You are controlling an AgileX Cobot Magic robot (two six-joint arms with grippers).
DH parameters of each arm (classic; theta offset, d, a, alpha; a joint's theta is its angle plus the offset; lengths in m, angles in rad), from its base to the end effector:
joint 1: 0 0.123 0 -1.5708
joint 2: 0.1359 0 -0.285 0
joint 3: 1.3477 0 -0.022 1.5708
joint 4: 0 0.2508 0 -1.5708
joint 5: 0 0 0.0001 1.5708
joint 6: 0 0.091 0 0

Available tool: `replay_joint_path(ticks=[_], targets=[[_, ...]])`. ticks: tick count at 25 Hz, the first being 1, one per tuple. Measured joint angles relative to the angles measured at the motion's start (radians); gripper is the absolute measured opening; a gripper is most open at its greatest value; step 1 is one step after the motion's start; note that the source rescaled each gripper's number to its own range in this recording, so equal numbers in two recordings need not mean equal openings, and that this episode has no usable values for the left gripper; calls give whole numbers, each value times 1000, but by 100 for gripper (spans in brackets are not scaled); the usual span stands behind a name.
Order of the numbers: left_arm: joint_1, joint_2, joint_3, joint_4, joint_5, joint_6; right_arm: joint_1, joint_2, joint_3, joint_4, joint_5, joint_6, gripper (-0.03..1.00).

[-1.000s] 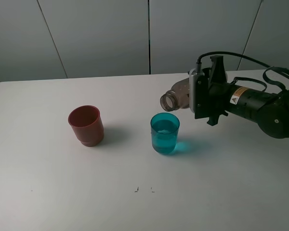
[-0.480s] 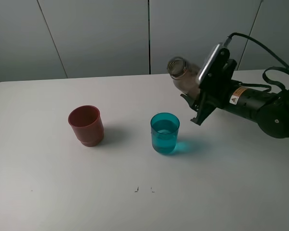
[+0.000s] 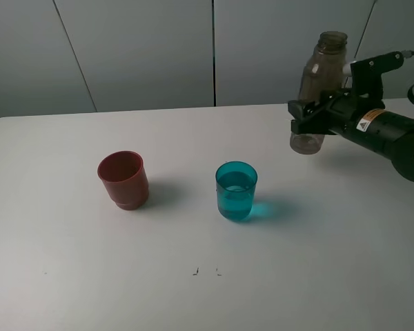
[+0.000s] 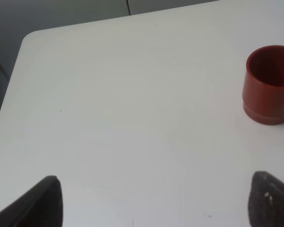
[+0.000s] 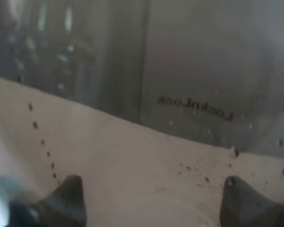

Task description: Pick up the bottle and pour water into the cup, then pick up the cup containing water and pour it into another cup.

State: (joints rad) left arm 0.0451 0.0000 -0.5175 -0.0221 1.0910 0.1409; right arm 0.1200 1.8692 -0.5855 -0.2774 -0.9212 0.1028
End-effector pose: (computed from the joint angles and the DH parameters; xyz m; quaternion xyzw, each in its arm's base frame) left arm -0.0081 -0.0022 0.2797 0.0417 0.8555 0.0369 0.5148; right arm 0.3124 0.0576 0.1303 -0.1399 0.7886 0.1035 0.5897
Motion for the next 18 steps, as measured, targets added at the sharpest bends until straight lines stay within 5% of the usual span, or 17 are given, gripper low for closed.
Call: replay_joint_path(ticks=[18], targets=[[0, 0, 0, 0, 0, 2, -49, 261, -317, -29, -29, 139, 0]])
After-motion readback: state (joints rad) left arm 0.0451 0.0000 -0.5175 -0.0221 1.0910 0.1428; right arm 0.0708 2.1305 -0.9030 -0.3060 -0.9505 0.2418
